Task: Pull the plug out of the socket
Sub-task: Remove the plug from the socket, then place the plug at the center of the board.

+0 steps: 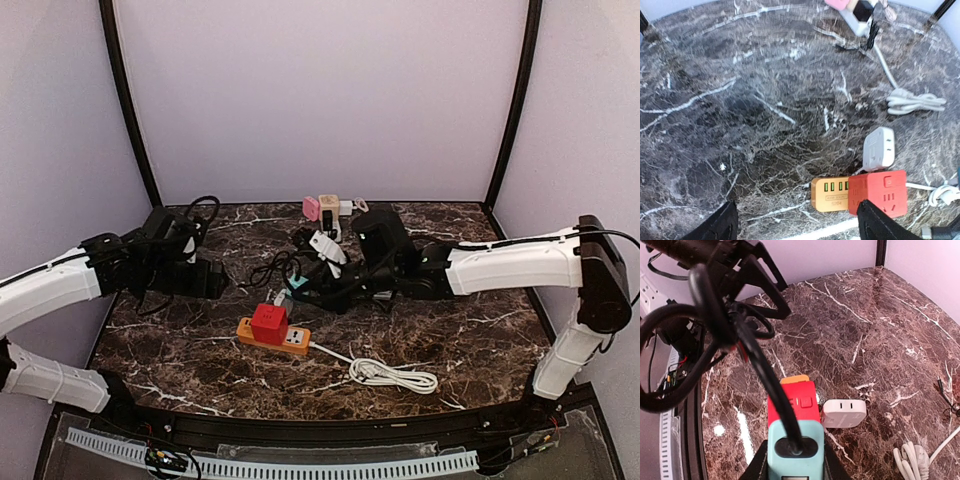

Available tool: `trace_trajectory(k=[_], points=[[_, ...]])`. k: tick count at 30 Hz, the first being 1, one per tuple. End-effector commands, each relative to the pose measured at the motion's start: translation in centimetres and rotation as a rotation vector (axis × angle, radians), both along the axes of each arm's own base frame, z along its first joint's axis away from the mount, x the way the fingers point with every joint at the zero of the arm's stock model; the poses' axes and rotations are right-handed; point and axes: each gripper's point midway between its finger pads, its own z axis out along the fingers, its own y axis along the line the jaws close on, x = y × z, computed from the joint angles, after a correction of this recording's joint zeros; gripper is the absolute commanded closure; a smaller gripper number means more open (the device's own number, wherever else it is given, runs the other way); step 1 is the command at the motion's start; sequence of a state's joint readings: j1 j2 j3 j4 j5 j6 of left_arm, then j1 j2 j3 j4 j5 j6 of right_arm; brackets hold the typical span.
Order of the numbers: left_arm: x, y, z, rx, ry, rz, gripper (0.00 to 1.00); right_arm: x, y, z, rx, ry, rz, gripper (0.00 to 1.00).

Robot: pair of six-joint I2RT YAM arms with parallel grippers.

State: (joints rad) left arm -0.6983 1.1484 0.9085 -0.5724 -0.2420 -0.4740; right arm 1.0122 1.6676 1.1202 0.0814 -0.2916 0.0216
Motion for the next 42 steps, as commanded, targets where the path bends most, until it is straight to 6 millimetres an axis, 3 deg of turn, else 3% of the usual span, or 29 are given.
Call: trace_trajectory(k=[1, 4, 7, 12, 18, 25, 30, 42], points=[[-1.2, 1.8, 5.0, -0.081, -0.176, -0.01, 0.17, 0.9, 0.7, 3.7, 0.078, 0.066, -0.046, 1.0], [-2.1, 0.4, 7.9, -0.239, -0.303, -0.098, 0.18, 1.2, 1.4, 4.9, 0.115, 0.134, -0.061, 1.0], [-3.8, -0.3, 8.7, -0.316, -0.361, -0.193, 0.21, 1.3, 2.1, 6.3, 0.157, 0.195, -0.067, 1.0], [-4.8, -1.3, 10.3, -0.318, -0.447, -0.291, 0.22, 1.5, 2.8, 7.6, 0.204, 0.3, -0.099, 1.0], [-5.9, -3.5, 11.1, -0.281, -0.512, -0.43, 0.2, 2.2, 2.9, 8.6, 0.237, 0.376, -0.163, 1.0], [-7.3, -7.0, 10.8, -0.168, -0.539, -0.632, 0.2, 3.5, 3.2, 8.1, 0.236, 0.445, -0.228, 1.0], [-6.6, -7.8, 10.5, 0.02, -0.617, -0.683, 0.21, 3.0, 3.5, 7.7, 0.266, 0.509, -0.213, 1.0], [-4.3, -10.6, 10.8, 0.124, -0.638, -0.685, 0.13, 2.0, 3.6, 7.6, 0.327, 0.572, -0.162, 1.0]])
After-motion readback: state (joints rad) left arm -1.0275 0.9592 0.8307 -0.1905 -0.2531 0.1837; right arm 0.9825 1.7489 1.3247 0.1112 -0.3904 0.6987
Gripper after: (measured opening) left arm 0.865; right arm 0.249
